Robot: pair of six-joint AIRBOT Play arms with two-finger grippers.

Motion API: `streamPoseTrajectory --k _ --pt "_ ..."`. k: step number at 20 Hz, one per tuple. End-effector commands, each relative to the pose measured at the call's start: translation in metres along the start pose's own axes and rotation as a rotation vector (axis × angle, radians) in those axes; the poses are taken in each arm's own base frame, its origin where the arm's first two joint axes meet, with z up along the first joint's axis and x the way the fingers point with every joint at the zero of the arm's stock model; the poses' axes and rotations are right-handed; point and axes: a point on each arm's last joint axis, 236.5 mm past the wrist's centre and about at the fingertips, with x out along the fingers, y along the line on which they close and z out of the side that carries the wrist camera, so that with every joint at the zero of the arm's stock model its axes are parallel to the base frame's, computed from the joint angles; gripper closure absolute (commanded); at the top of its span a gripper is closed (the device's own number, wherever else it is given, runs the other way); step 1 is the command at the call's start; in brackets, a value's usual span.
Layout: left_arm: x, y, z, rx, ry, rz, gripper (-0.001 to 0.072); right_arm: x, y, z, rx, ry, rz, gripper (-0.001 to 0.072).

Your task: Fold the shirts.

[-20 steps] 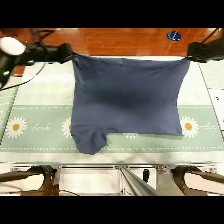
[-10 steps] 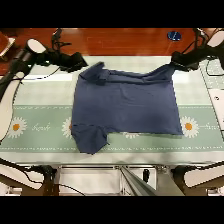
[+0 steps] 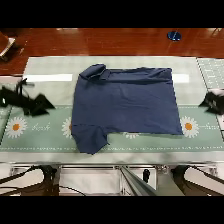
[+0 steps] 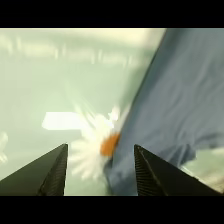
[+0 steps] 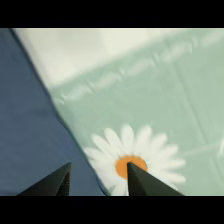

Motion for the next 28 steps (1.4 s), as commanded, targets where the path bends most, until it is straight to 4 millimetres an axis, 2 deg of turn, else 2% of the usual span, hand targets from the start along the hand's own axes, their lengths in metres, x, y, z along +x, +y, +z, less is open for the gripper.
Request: streamPoseTrajectory --k 1,3,5,11,12,13,14,15,17,19,23,26,28 --pt "0.035 -0.004 -0.066 -0.153 0.028 -0.232 0.0201 0.033 -0.019 -0.059 0.143 -0.002 0.108 0.0307" --pt "0.053 -0.002 -0.088 -0.179 0.069 -0.25 0.0202 0.037 -0.019 -0.071 0.146 0.017 0.128 0.0307" --pt "0.067 -0.003 -0.095 -0.2 0.07 -0.254 0.0202 0.037 -0.018 -0.076 0.141 0.038 0.135 0.0307" --pt "0.103 -0.027 -0.091 -0.101 0.028 -0.203 0.0204 0.036 -0.014 -0.077 0.146 0.044 0.149 0.0307" --pt "0.109 -0.031 -0.086 -0.086 0.004 -0.191 0.0225 0.037 -0.015 -0.078 0.146 0.045 0.146 0.0308" --pt "0.113 -0.033 -0.08 -0.105 -0.024 -0.177 0.0303 0.037 -0.017 -0.079 0.15 0.051 0.134 0.0307" --pt "0.115 -0.034 -0.076 -0.115 -0.04 -0.169 0.0539 0.038 -0.023 -0.083 0.152 0.067 0.108 0.0308" --pt "0.115 -0.035 -0.075 -0.096 -0.048 -0.168 0.0687 0.04 -0.031 -0.09 0.151 0.094 0.078 0.0308" --pt "0.113 -0.038 -0.072 -0.068 -0.053 -0.173 0.0691 0.049 -0.038 -0.11 0.156 0.178 0.055 0.0307" --pt "0.11 -0.041 -0.067 -0.06 -0.062 -0.176 0.0691 0.061 -0.031 -0.124 0.179 0.247 0.095 0.0307" --pt "0.109 -0.042 -0.064 -0.056 -0.068 -0.178 0.0691 0.072 -0.006 -0.119 0.198 0.267 0.219 0.0308" --pt "0.109 -0.042 -0.064 -0.056 -0.069 -0.178 0.0691 0.085 0.006 -0.126 0.144 0.319 0.215 0.0308" --pt "0.109 -0.042 -0.064 -0.056 -0.069 -0.178 0.0691 0.093 0.02 -0.121 0.137 0.307 0.237 0.0308"
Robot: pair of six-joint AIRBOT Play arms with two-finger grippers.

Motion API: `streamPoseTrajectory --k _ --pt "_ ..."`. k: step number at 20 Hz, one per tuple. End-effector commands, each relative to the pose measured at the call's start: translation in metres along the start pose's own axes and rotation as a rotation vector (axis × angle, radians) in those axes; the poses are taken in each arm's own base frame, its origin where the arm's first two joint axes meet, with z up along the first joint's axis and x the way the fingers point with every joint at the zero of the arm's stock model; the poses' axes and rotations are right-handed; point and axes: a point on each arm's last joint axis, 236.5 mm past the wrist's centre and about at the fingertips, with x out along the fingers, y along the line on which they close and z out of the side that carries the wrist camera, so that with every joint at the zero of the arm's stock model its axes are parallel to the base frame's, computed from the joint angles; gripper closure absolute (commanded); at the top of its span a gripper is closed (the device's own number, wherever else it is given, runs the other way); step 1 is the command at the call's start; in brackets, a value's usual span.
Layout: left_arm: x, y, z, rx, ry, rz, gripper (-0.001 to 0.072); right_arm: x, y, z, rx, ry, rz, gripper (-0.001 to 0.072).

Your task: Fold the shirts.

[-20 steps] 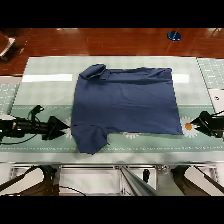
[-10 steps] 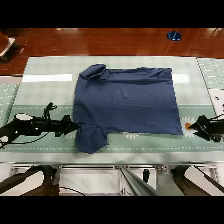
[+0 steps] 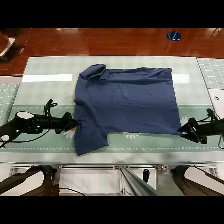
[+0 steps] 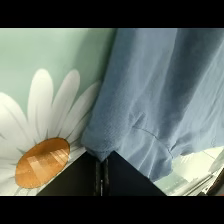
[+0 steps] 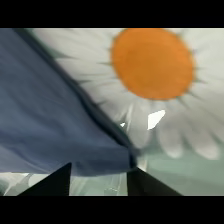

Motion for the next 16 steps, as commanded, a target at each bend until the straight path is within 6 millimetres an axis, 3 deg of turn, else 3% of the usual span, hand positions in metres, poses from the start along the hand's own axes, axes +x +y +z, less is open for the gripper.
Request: streamPoseTrajectory --k 1,3,4,7,9,11,13,14,16 --pt "0.0 -0.001 0.0 0.001 0.0 -0.001 0.0691 0.017 0.021 0.015 -0.025 -0.034 0.041 0.0308" --pt "0.0 -0.001 0.0 0.001 0.0 -0.001 0.0691 0.018 0.042 0.027 -0.03 -0.086 0.096 0.0323" --pt "0.0 -0.001 0.001 0.001 -0.001 -0.002 0.0691 0.017 0.052 0.031 -0.035 -0.101 0.119 0.0386" --pt "-0.006 -0.012 0.014 0.03 -0.027 -0.014 0.0691 0.009 0.09 0.035 -0.161 -0.113 0.178 0.0686" --pt "-0.027 -0.047 0.043 0.1 -0.075 -0.068 0.0691 -0.018 0.134 0.045 -0.261 -0.146 0.234 0.0686" --pt "-0.076 -0.111 0.086 0.205 -0.18 -0.177 0.0691 -0.076 0.199 0.06 -0.404 -0.263 0.292 0.0687" --pt "-0.151 -0.191 0.126 0.338 -0.354 -0.275 0.0691 -0.158 0.274 0.062 -0.581 -0.456 0.336 0.0687" --pt "-0.196 -0.234 0.137 0.431 -0.457 -0.307 0.0692 -0.203 0.308 0.053 -0.664 -0.558 0.358 0.0687" --pt "-0.281 -0.309 0.135 0.639 -0.639 -0.331 0.0692 -0.295 0.363 0.017 -0.828 -0.78 0.379 0.0687"
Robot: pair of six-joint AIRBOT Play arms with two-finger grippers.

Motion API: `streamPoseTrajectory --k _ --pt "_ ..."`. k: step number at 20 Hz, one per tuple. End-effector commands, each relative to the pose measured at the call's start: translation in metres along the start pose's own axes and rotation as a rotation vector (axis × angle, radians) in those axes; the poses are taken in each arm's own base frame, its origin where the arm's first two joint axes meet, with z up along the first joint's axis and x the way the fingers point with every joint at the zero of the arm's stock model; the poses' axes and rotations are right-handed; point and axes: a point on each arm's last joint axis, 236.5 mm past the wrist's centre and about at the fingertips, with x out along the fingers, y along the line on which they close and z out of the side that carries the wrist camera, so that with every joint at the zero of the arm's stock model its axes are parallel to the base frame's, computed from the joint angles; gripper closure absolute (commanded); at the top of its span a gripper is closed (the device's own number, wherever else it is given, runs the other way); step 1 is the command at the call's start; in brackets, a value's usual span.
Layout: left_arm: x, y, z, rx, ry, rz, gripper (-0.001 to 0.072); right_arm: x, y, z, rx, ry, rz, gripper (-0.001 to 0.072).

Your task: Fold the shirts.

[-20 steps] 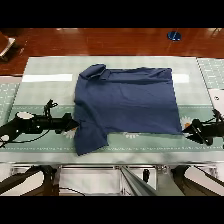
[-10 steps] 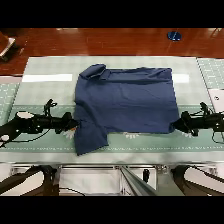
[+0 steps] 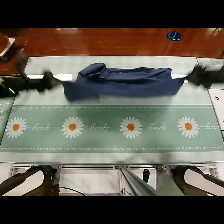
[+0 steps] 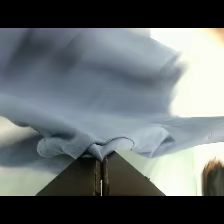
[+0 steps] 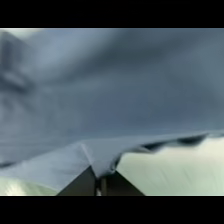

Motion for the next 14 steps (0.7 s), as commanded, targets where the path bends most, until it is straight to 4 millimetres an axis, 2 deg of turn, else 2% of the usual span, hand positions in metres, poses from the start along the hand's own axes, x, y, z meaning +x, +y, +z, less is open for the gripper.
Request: streamPoseTrajectory --k 1,3,5,8,11,12,14 --pt "-0.09 -0.137 0.095 0.321 -0.252 -0.067 0.0692 -0.107 0.132 0.076 -0.307 -0.302 0.029 0.0687" --pt "-0.143 -0.181 0.114 0.506 -0.341 0.041 0.0692 -0.174 0.178 0.079 -0.433 -0.443 -0.015 0.0687" --pt "-0.194 -0.206 0.115 0.65 -0.406 0.185 0.0692 -0.236 0.217 0.065 -0.534 -0.587 -0.04 0.0687" --pt "-0.259 -0.228 0.099 0.747 -0.528 0.344 0.0692 -0.308 0.245 0.026 -0.62 -0.751 -0.118 0.0687" --pt "-0.306 -0.234 0.061 0.785 -0.591 0.451 0.0692 -0.356 0.255 -0.012 -0.661 -0.852 -0.193 0.0687" --pt "-0.319 -0.235 0.048 0.792 -0.613 0.482 0.0692 -0.365 0.253 -0.025 -0.66 -0.858 -0.219 0.0687" --pt "-0.342 -0.241 0.023 0.817 -0.658 0.51 0.0692 -0.368 0.241 -0.047 -0.65 -0.814 -0.274 0.0687"
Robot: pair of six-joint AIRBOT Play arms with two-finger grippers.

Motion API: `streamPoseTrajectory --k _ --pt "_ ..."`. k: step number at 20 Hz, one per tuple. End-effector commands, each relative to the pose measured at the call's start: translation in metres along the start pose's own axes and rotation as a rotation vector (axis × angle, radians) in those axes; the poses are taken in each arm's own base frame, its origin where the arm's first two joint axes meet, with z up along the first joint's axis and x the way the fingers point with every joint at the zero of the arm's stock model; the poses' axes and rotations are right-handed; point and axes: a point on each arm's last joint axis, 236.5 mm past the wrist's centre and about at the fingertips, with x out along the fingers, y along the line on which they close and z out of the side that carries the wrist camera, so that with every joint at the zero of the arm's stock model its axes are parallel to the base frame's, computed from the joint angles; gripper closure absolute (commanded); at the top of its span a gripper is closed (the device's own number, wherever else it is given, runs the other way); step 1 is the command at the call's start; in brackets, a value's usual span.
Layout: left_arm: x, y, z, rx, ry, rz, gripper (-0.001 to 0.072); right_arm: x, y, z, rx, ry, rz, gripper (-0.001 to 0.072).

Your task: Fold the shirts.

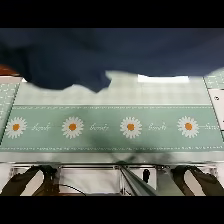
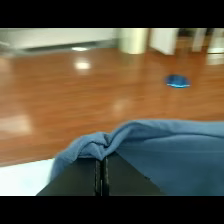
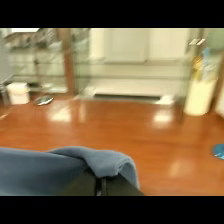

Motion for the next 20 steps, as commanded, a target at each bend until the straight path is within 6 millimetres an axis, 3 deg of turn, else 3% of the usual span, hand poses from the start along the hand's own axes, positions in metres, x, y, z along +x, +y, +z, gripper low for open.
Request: streamPoseTrajectory --k 1,4,7,10,12,15,17,20 --pt "-0.066 0.001 -0.002 0.067 -0.06 0.114 0.0692 -0.049 -0.006 -0.022 -0.034 0.07 -0.113 0.0687" --pt "-0.088 -0.015 -0.007 0.106 -0.069 0.037 0.0692 -0.054 -0.012 -0.051 -0.004 0.181 -0.142 0.0687" --pt "-0.064 -0.018 -0.044 0.121 0.073 -0.022 0.0692 -0.037 -0.016 -0.086 0.038 0.298 -0.121 0.0687" --pt "-0.005 -0.016 -0.104 0.105 0.284 -0.043 0.0692 -0.002 -0.015 -0.137 0.099 0.451 -0.041 0.0687" --pt "0.048 -0.013 -0.149 0.089 0.405 -0.052 0.0692 0.029 -0.02 -0.177 0.157 0.524 0.0 0.0687" --pt "0.135 -0.009 -0.218 0.039 0.54 -0.05 0.0692 0.08 -0.03 -0.252 0.271 0.639 0.049 0.0687" --pt "0.188 -0.006 -0.266 0.025 0.632 -0.051 0.0691 0.114 -0.044 -0.303 0.33 0.708 0.053 0.0687" --pt "0.26 -0.001 -0.323 -0.012 0.703 -0.038 0.0691 0.167 -0.073 -0.364 0.392 0.798 0.028 0.0687"
